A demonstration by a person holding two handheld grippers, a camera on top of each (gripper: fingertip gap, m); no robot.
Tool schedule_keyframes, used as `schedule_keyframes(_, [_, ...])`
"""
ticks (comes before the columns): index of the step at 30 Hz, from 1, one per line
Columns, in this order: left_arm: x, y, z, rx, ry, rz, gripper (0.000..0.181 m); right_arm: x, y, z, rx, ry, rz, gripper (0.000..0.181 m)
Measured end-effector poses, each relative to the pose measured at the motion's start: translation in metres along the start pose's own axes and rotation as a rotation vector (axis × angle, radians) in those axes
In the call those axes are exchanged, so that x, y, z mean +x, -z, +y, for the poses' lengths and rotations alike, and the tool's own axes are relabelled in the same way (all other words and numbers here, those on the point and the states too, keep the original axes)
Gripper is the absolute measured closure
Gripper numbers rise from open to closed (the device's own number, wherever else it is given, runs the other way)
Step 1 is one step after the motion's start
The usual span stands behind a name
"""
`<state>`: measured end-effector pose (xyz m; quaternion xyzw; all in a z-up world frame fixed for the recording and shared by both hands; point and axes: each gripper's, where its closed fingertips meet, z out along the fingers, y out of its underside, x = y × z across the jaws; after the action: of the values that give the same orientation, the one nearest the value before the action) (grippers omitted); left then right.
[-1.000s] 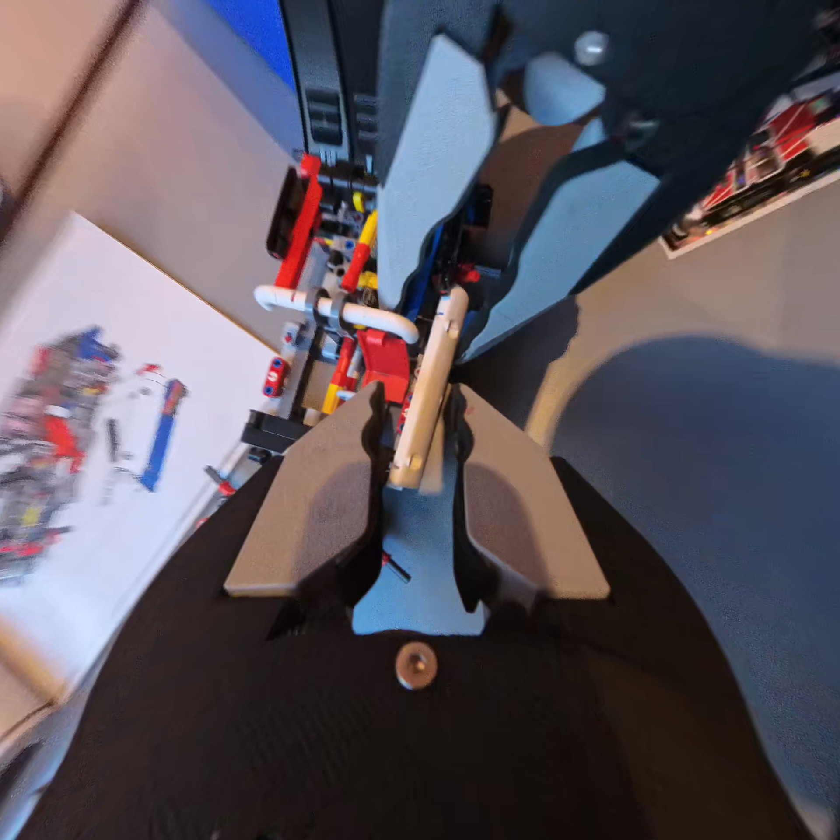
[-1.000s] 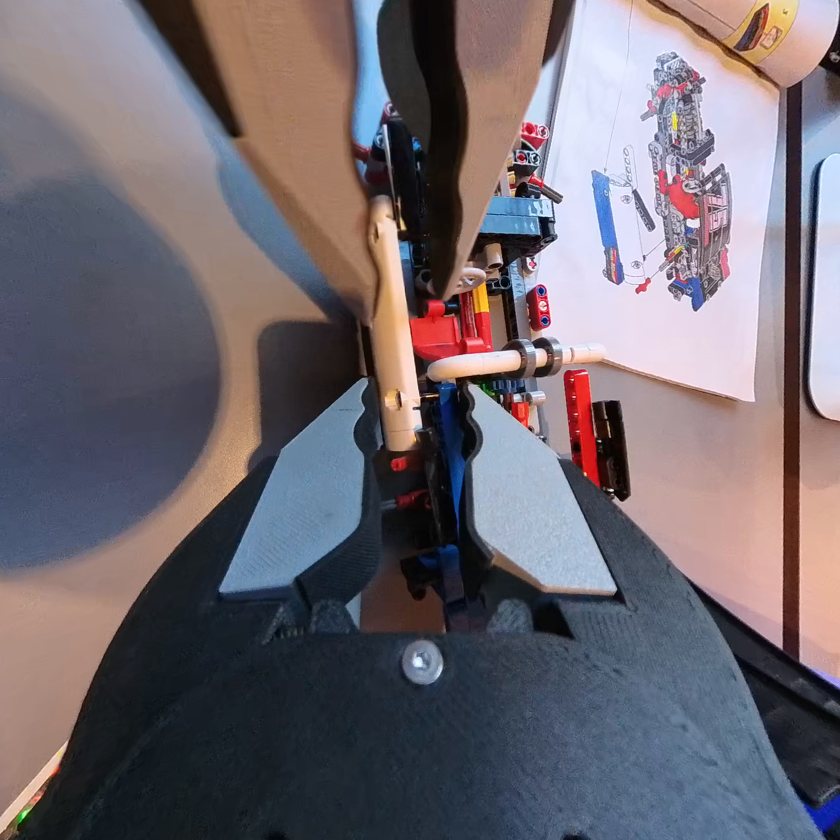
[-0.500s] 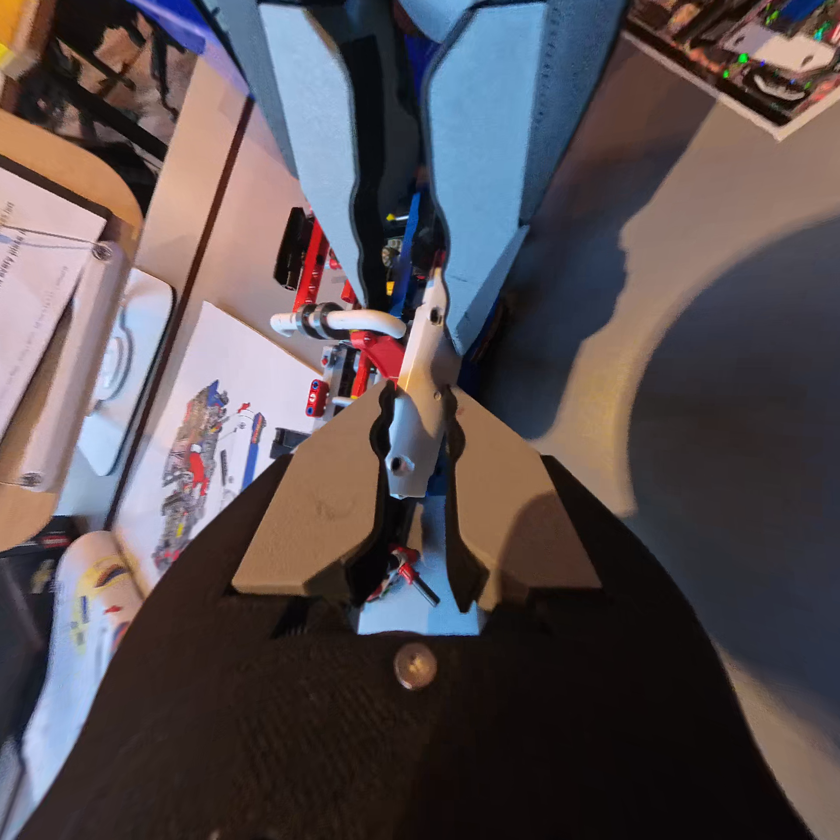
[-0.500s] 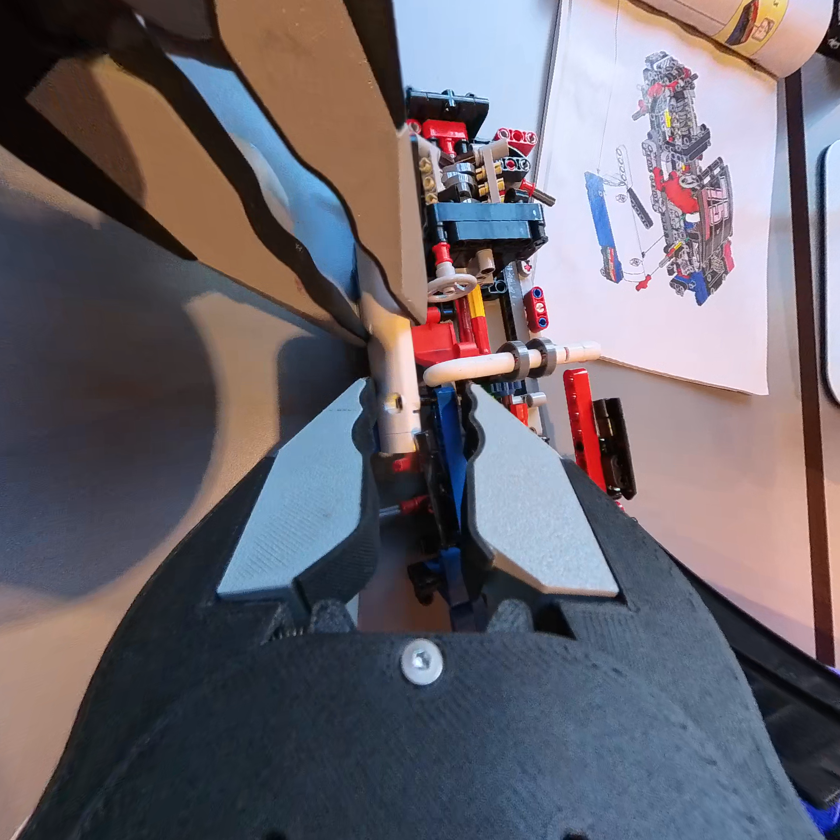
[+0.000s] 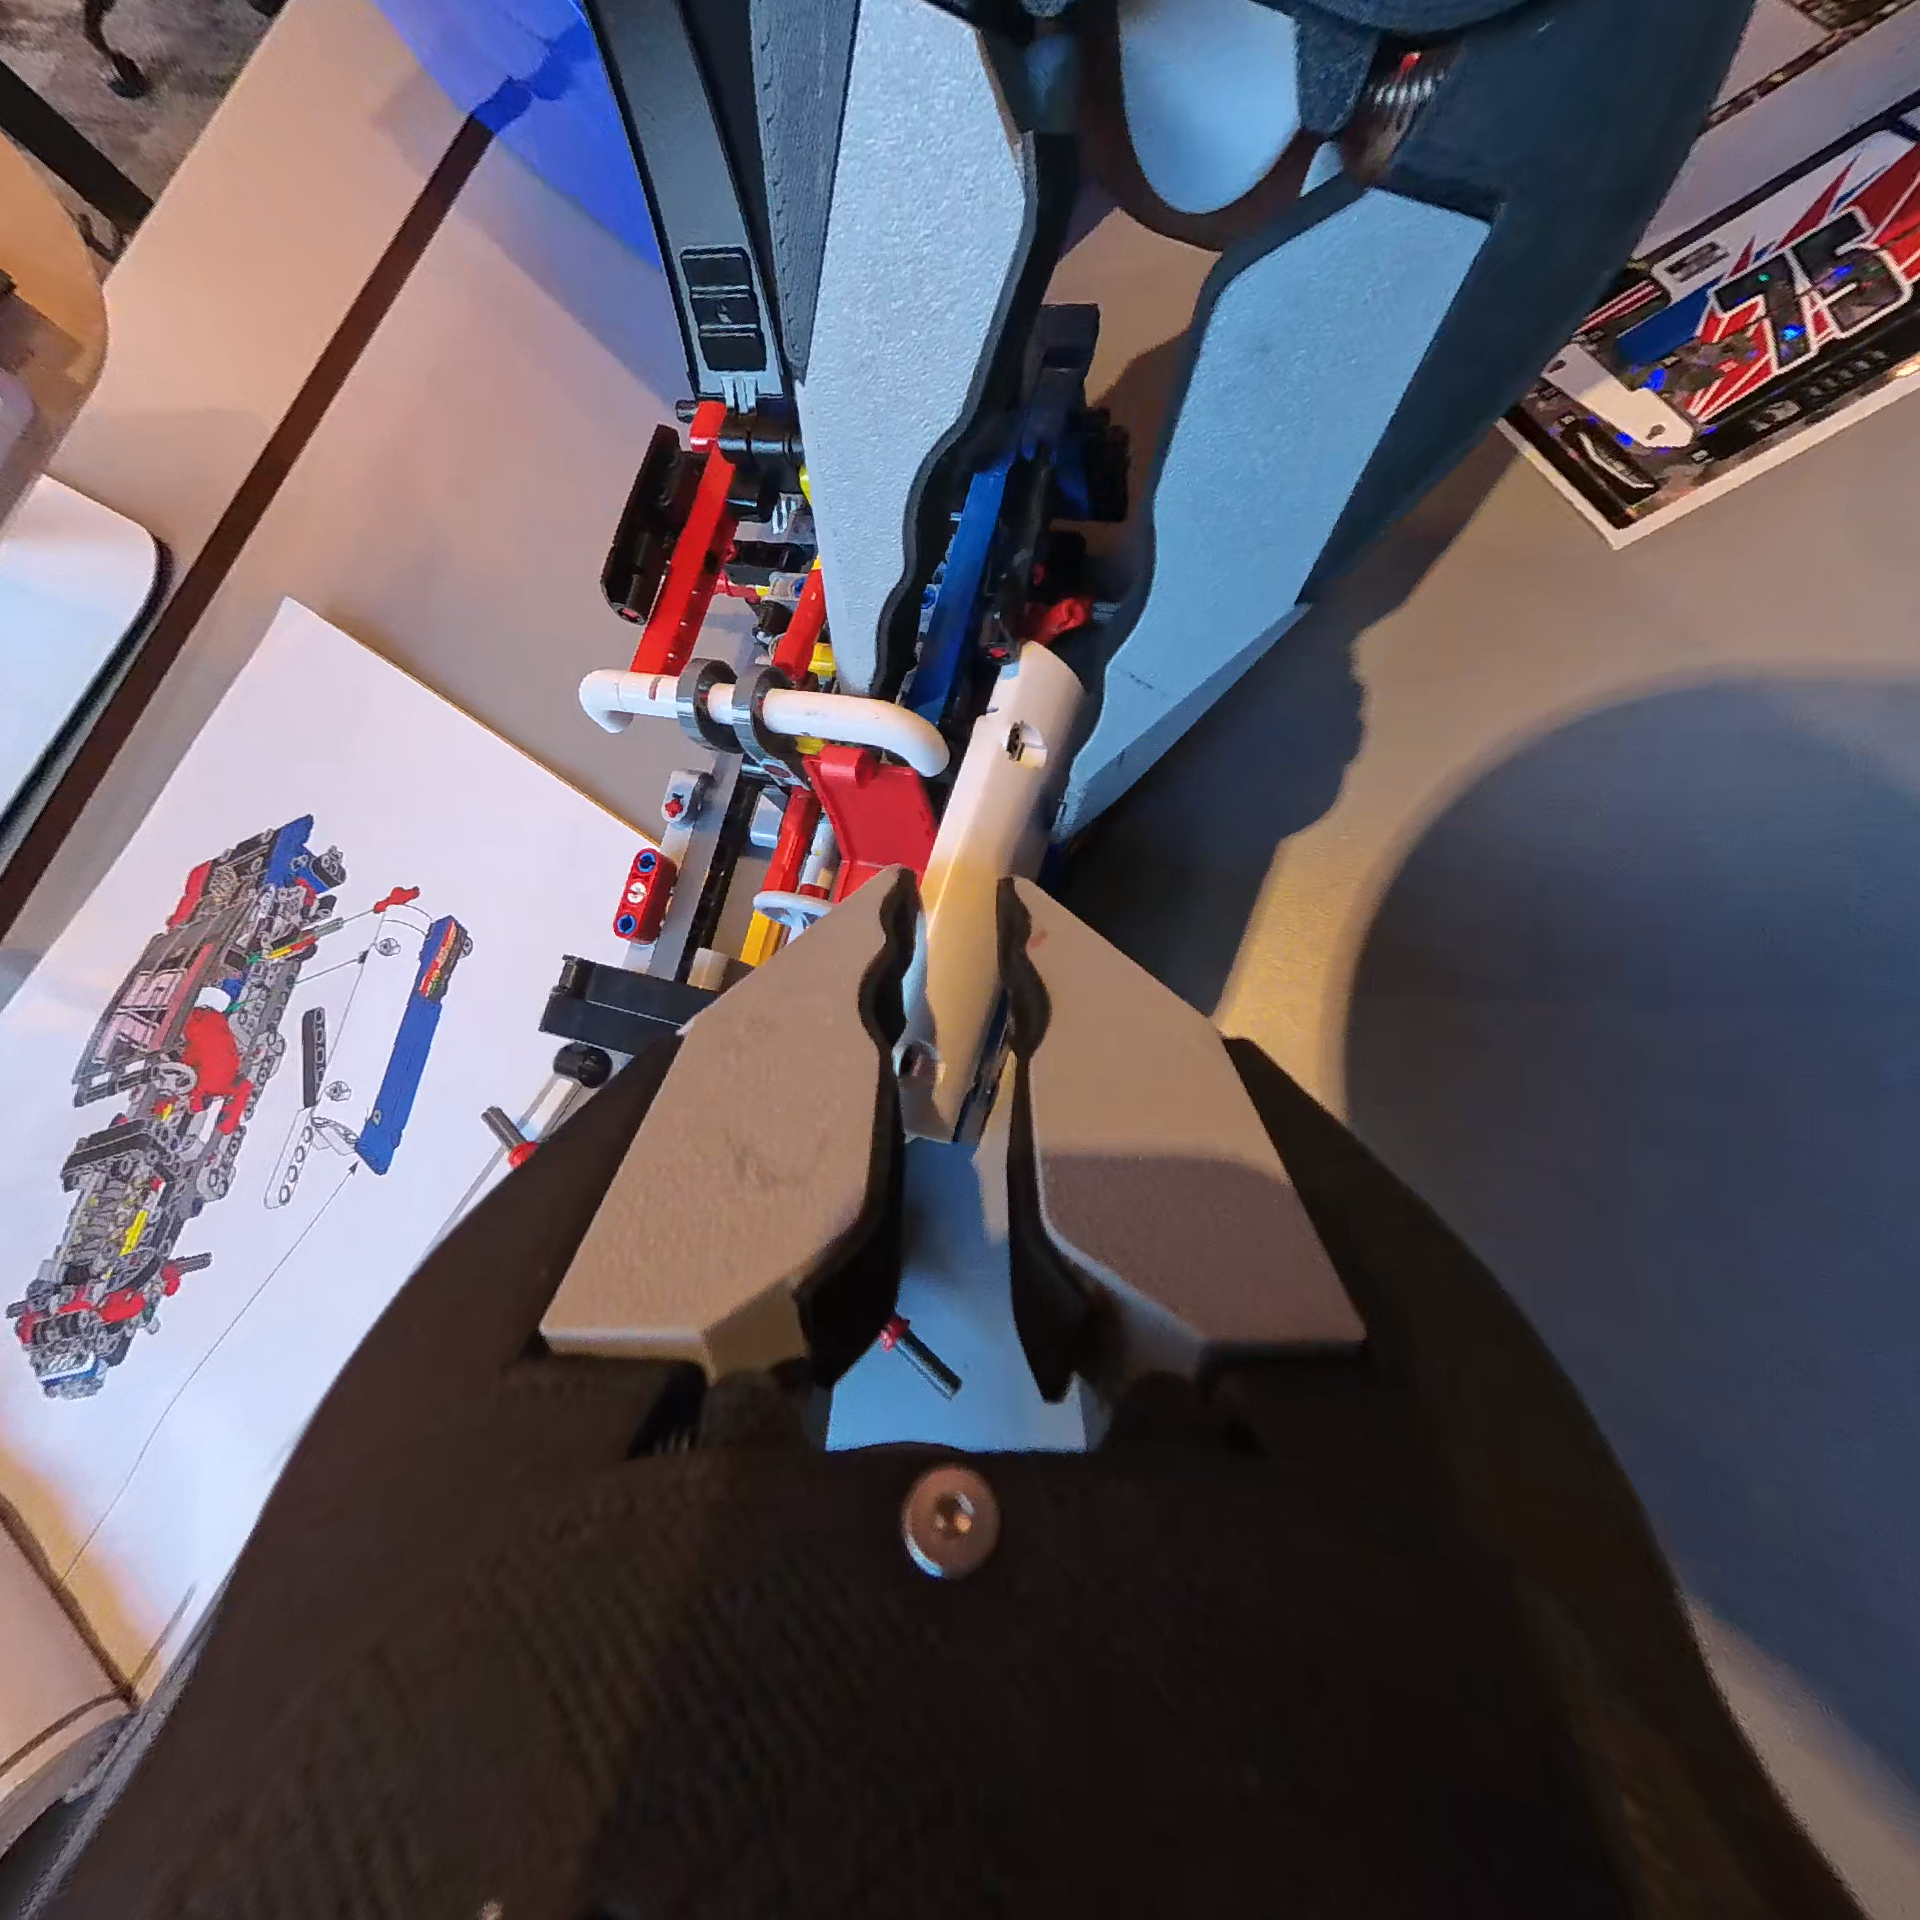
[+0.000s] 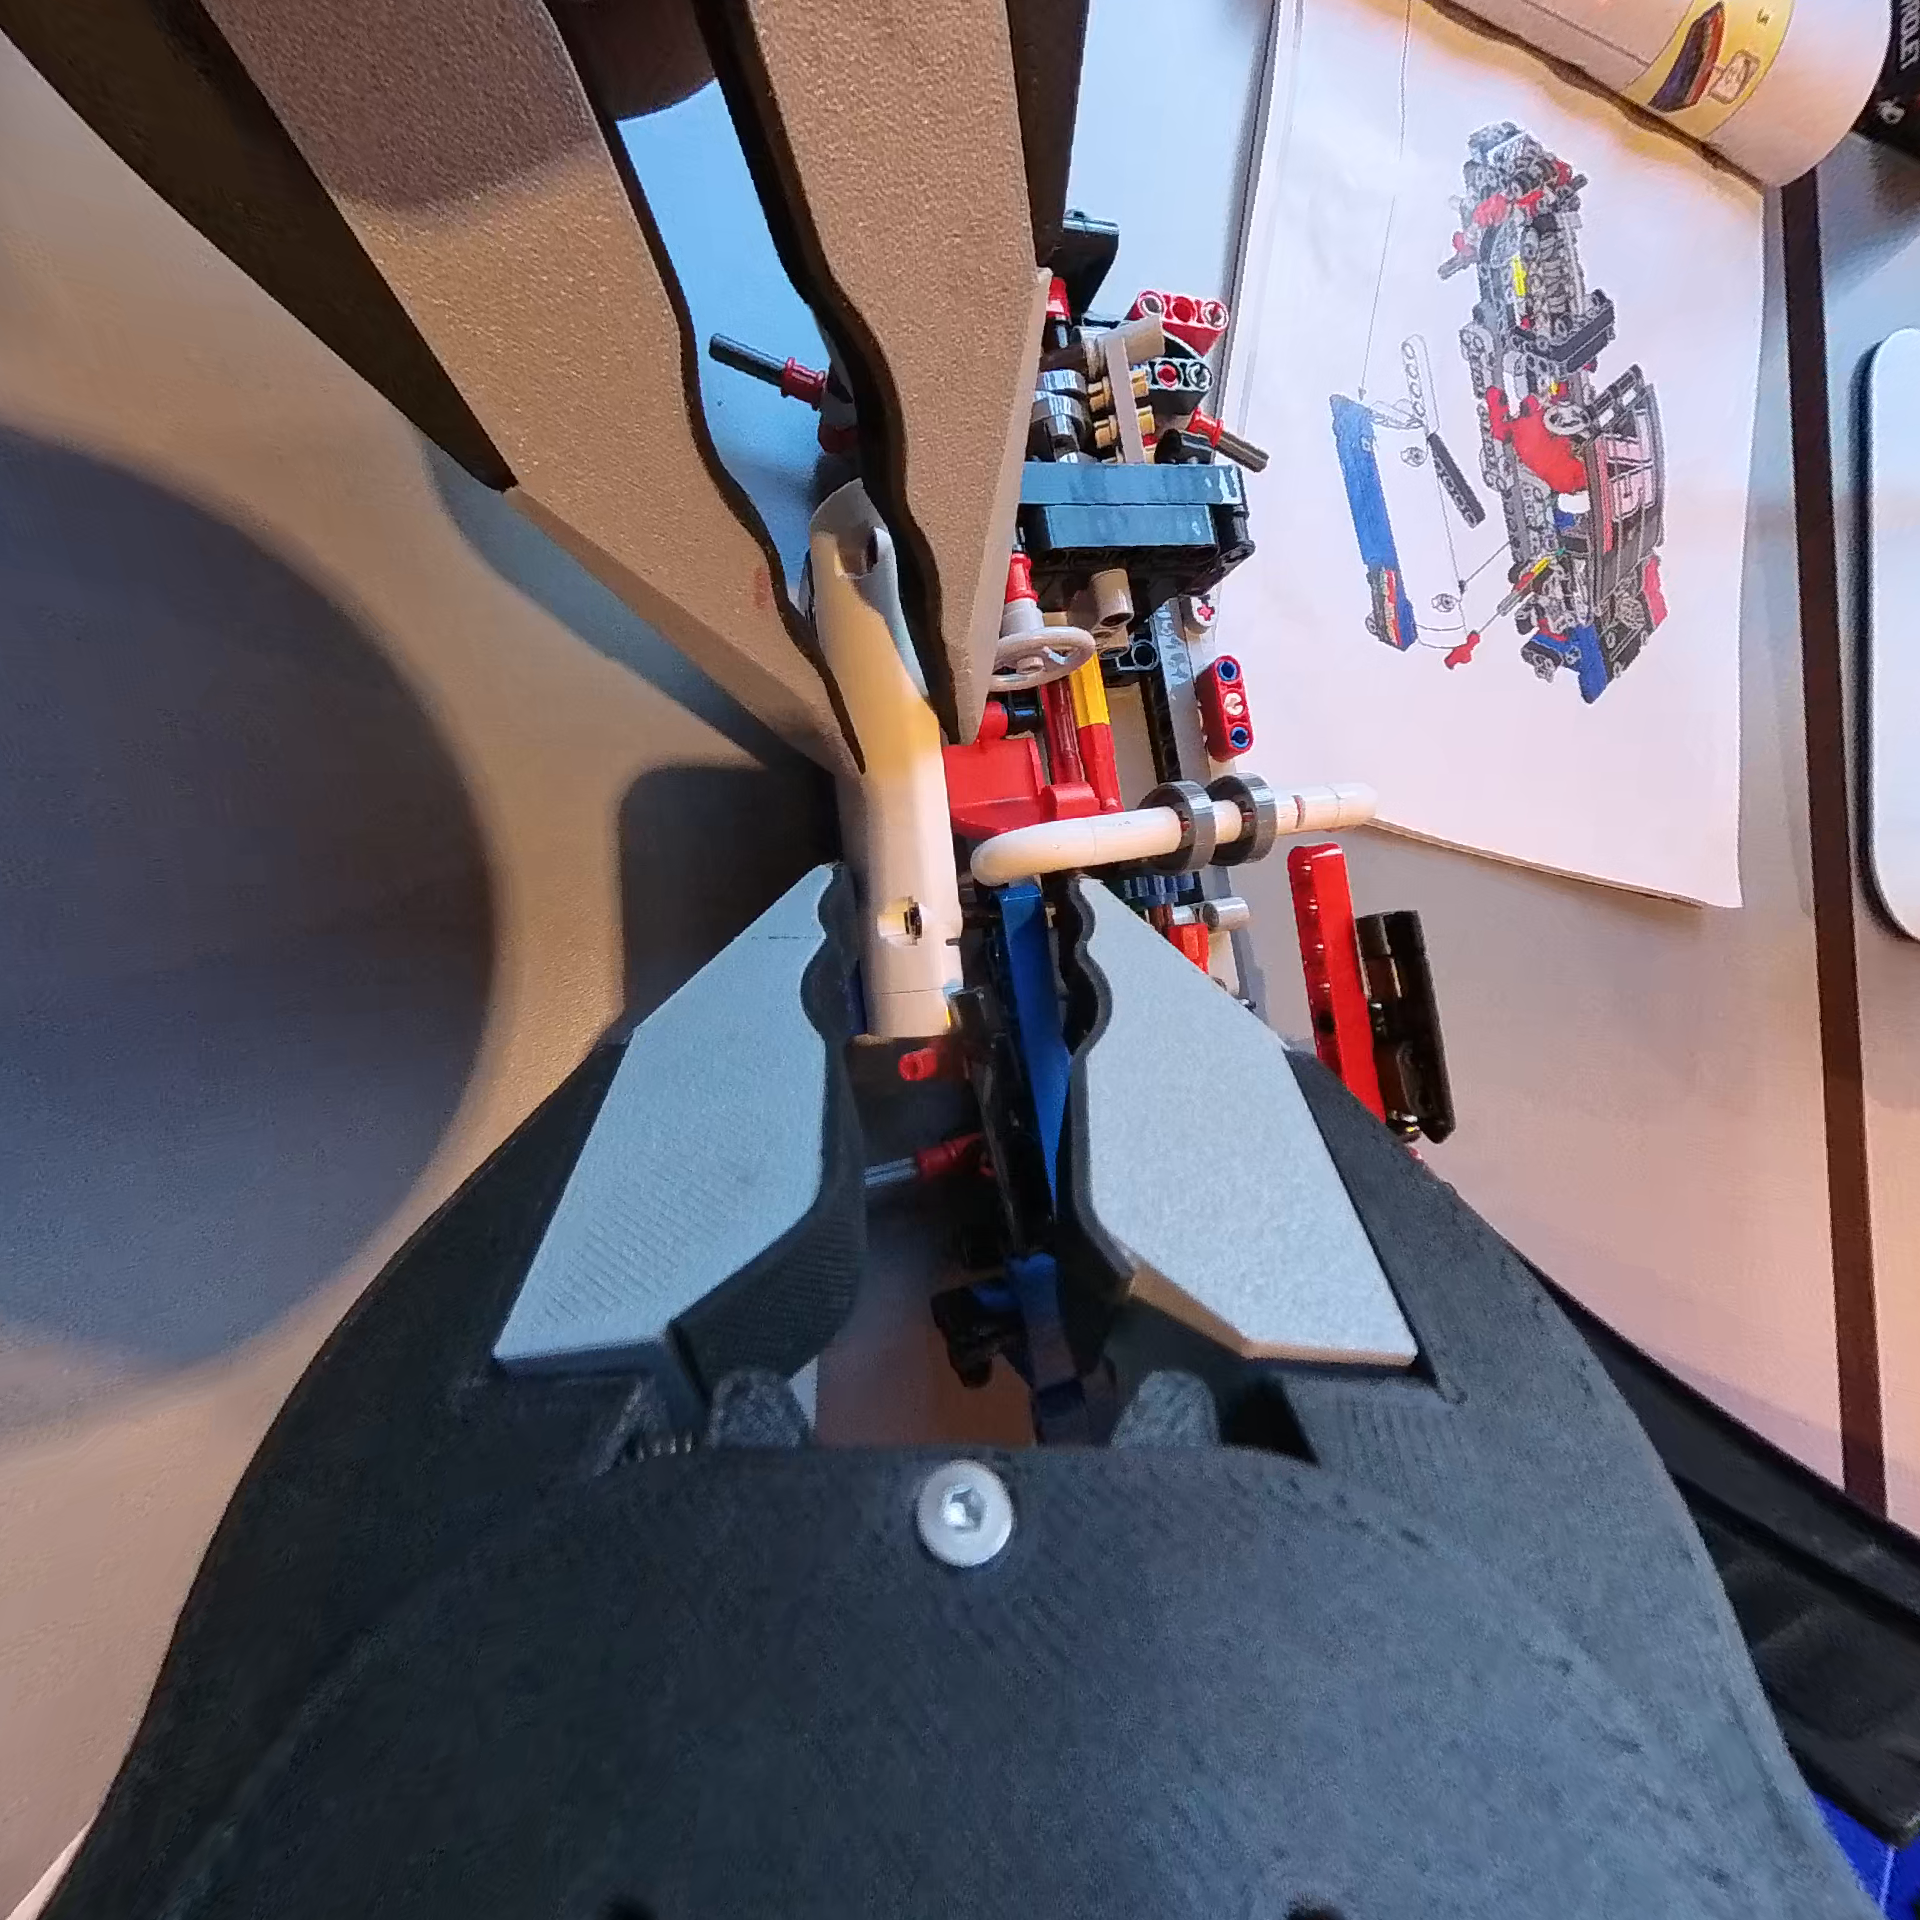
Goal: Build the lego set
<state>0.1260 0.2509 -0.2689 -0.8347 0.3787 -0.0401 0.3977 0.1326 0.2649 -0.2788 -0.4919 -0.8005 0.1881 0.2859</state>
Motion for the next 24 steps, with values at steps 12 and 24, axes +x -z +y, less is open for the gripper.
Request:
schedule_keyframes(12, [-0.0009, 0.0002, 0.0002, 0.015, 0.059, 0.009, 0.169, 0.0039, -0.0001, 0.0027, -0.020, 0.005, 0.026, 0.140])
schedule_keyframes(24, [-0.0026, -0.0021, -0.0029, 0.022, 0.107, 0.062, 0.170, 0.0059, 0.0008, 0.0021, 0.000, -0.012, 0.007, 0.140])
